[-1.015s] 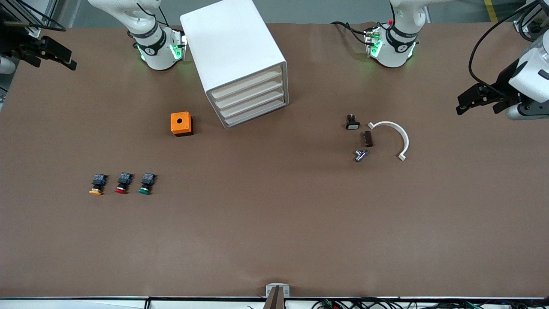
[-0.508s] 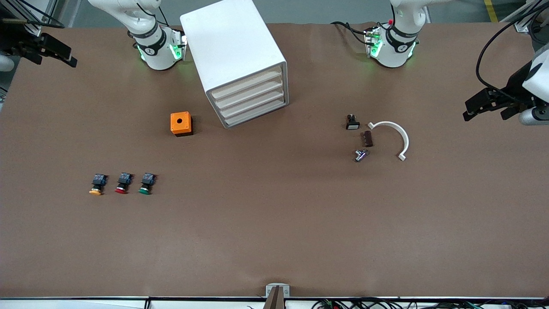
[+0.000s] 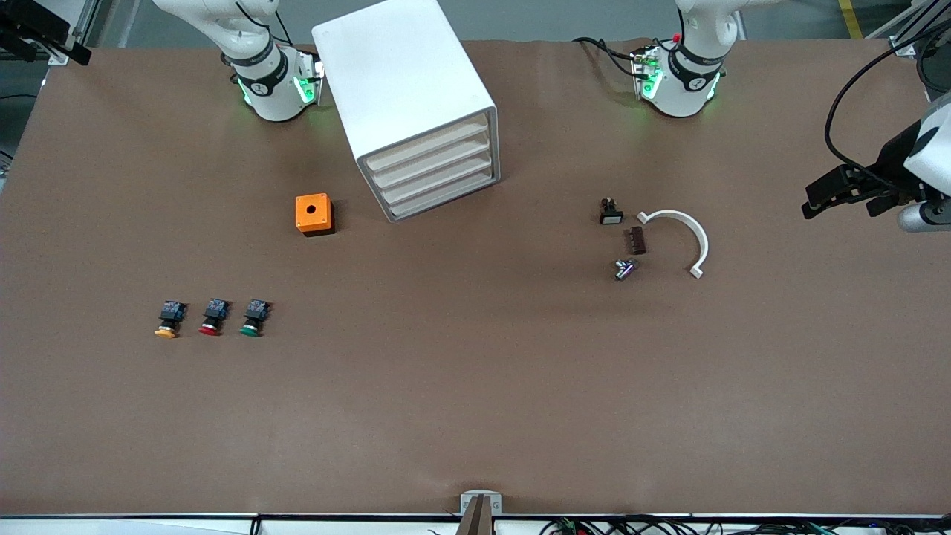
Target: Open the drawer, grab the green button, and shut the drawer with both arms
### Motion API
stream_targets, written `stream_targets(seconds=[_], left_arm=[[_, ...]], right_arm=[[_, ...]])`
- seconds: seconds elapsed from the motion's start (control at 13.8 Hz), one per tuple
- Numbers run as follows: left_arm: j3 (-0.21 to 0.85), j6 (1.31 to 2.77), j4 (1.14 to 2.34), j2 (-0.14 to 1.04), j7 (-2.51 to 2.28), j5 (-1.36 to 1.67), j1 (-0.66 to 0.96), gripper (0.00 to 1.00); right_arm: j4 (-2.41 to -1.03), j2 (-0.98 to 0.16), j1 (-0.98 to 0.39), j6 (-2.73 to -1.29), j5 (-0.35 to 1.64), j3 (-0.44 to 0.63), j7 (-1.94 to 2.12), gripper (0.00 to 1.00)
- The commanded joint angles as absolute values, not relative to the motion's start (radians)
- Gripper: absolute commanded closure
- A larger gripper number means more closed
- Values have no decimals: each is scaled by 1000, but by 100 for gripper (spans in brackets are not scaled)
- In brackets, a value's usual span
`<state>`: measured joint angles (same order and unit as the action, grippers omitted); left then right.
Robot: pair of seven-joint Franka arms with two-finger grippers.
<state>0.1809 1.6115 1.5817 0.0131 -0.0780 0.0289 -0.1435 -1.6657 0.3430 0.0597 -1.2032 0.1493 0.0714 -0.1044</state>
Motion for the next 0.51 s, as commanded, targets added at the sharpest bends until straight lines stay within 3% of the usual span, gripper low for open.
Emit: stream_targets(seconds=[0.0,0.22,0.44], left_arm=[[178,1582,1545,28,-72,0,-124,0],[59,1575,1545,26,-74,2,-17,0],[46,1575,1545,28,-74,2,-8,0]], right_arm=[[-1672,325,61,-1264,111,11,-104,0],[-1634,285,58,-1363,101,6,-98,0],[-1594,278,61,-1414,62,6,-94,0]])
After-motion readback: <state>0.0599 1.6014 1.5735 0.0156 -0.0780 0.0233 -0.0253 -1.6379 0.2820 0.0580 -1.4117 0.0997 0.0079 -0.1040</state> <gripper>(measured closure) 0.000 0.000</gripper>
